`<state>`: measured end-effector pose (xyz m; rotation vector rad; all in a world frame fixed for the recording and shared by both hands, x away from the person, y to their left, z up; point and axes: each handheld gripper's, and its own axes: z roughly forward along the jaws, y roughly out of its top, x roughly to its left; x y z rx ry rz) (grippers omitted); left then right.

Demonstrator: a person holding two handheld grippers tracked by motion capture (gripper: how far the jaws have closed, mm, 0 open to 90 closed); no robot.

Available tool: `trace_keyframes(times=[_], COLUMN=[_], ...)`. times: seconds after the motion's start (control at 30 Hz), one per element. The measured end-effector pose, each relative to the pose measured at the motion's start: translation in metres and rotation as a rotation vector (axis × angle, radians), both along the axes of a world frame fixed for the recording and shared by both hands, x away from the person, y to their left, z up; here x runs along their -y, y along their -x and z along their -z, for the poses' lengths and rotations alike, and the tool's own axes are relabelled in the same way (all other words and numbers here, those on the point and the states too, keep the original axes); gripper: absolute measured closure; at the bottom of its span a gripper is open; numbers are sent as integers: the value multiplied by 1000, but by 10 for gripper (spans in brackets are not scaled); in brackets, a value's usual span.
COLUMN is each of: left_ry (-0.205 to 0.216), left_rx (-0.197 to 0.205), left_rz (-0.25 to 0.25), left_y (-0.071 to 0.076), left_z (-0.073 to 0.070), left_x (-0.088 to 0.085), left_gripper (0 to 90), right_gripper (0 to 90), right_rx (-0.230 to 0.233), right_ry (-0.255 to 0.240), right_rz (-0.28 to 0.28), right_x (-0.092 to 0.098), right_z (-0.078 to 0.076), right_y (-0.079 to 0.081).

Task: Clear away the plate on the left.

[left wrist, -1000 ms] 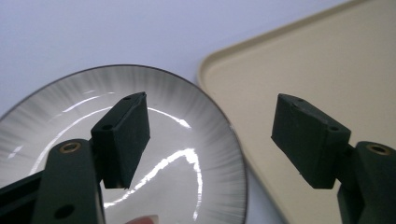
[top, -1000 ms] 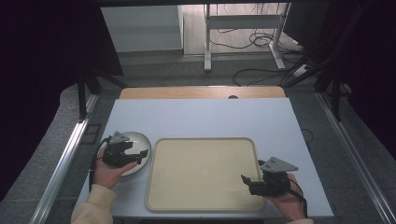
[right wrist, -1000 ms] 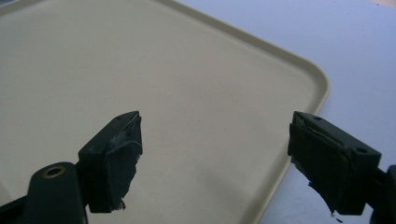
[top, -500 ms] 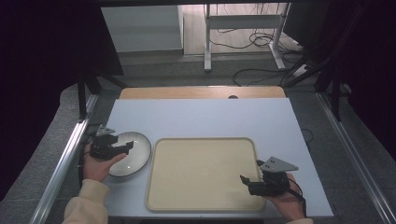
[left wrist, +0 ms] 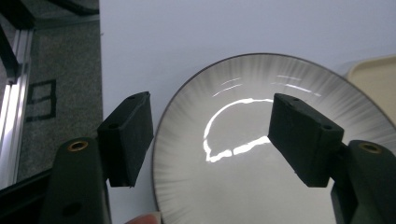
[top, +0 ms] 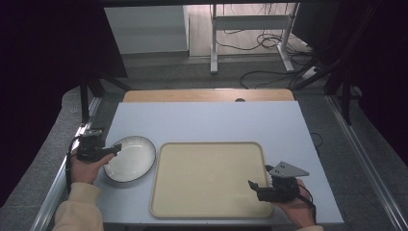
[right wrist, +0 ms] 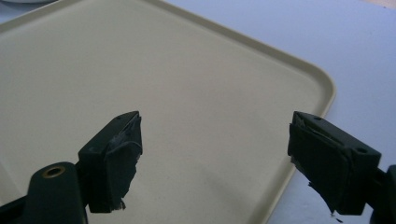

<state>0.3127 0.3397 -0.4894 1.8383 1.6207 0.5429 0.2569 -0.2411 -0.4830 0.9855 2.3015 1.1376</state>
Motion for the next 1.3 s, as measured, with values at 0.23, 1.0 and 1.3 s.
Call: trace_keyframes(times=[0.23, 1.0, 1.3], left_ry=[52, 215, 281], left_rx=[-51, -191, -225], left_rz=[-27, -22, -10], left_y=[0, -7, -9], left_z=[10, 39, 47], left_x=[-16, -34, -38], left_gripper=[312, 420, 539], right_gripper=[185, 190, 194], right_rx=[1, -22, -32], right_ry=[19, 7, 22], right_rz=[-1, -1, -3], right_x=[-1, 1, -1], right_z=[1, 3, 4], right_y=[1, -1, 0])
